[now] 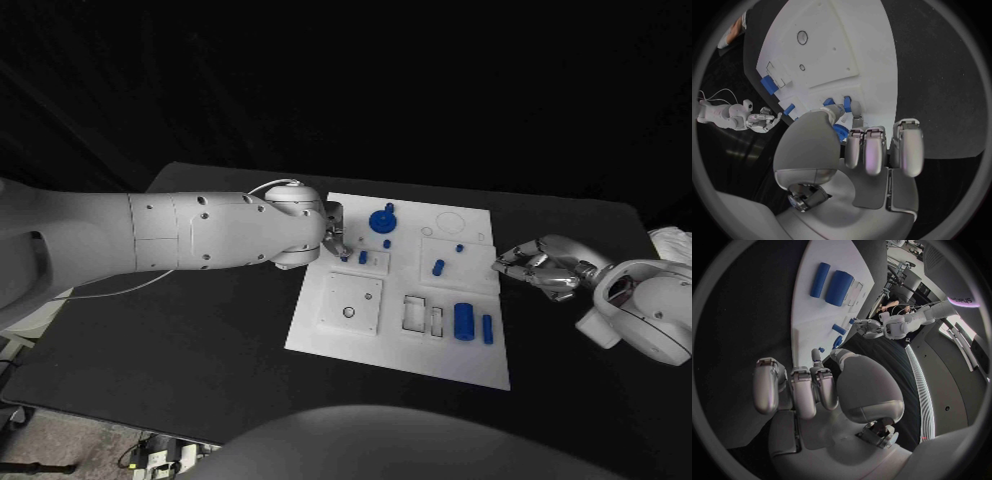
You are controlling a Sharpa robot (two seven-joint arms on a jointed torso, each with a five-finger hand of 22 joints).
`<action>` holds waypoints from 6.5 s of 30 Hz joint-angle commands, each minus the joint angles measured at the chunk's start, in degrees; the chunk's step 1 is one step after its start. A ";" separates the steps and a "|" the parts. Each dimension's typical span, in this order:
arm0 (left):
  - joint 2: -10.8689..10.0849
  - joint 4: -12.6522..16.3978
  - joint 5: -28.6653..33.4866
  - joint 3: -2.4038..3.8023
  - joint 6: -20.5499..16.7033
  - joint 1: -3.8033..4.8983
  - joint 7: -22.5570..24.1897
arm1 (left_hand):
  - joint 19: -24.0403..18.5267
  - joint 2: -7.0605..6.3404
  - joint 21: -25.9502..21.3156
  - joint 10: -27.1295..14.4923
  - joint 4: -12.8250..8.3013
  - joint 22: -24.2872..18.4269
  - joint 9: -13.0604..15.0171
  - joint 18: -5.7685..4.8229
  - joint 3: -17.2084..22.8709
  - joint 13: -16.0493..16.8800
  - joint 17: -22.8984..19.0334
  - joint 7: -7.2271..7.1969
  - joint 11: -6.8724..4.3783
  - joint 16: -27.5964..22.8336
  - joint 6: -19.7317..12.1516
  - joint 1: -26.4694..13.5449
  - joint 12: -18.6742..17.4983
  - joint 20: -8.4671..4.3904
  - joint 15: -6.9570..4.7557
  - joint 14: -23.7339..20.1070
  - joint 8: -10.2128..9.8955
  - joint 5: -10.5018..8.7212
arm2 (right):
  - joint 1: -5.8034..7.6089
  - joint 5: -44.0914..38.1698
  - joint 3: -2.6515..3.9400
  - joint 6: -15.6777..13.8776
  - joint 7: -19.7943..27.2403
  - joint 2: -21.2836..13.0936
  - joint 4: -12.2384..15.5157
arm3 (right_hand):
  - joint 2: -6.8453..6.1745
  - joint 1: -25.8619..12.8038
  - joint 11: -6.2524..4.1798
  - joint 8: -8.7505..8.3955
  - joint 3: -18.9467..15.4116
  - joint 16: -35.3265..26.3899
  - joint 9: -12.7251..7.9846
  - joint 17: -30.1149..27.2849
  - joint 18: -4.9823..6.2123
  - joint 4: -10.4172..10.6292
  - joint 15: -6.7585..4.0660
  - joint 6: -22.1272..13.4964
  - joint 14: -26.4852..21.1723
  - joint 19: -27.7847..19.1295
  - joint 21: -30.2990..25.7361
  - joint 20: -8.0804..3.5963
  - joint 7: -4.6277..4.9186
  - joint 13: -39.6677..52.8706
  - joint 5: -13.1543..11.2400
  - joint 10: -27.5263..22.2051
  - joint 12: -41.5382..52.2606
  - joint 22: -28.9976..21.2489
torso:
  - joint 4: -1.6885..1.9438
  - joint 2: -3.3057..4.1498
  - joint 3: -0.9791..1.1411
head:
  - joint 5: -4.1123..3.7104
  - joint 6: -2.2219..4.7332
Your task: Assemble the parts on the task board
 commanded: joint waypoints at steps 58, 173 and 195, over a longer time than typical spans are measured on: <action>-3.02 0.02 2.08 0.27 -8.62 -0.49 3.12 | 2.82 4.05 -0.73 5.86 0.81 11.76 -1.60 -0.32 -28.68 15.09 15.08 2.79 1.89 0.14 -4.77 -11.72 0.14 1.29 1.62 6.03 -5.73 -9.13 | -0.47 0.00 -0.01 0.85 0.12 -0.02 -0.25 | -0.50 0.42 0.54 -0.28 0.60 0.20 0.13 15.09 1.06 -0.21 0.31 0.57 5.98 -0.53 -0.33 -0.11 0.12 15.10 0.43 5.91 0.22 10.78 | 0.15 -0.07 0.05 | -0.27 -0.01; 3.10 -4.20 -24.64 0.56 -9.44 0.73 35.44 | 3.01 -4.19 -2.79 -25.52 -0.53 11.95 -42.93 0.01 -9.25 -61.78 -12.70 3.91 4.36 -16.91 5.22 17.50 -72.50 1.36 1.77 0.04 -23.51 -6.69 | -0.51 0.65 -0.01 -2.18 2.68 -2.93 3.43 | -0.56 0.65 0.54 -0.35 1.31 0.20 0.22 15.09 1.06 -0.64 0.33 0.76 5.98 -0.46 -0.33 -0.07 0.11 15.10 0.68 5.91 0.22 10.81 | -1.34 2.88 0.42 | -1.38 -0.01; 3.68 -5.45 -27.13 0.52 -8.76 0.35 33.82 | 2.88 -4.44 -3.10 -25.93 -0.48 11.87 -43.74 0.08 -9.36 -62.45 -13.32 3.53 4.20 -17.12 3.99 17.70 -73.21 1.35 1.73 -0.23 -23.57 -6.25 | -0.54 0.67 -0.01 -2.28 2.82 -3.04 3.67 | -0.58 0.64 0.54 -0.35 1.32 0.20 0.22 15.09 1.06 -0.65 0.33 0.76 5.98 -0.47 -0.33 -0.07 0.12 15.10 0.67 5.91 0.22 10.81 | -1.36 2.84 0.40 | -1.51 -0.01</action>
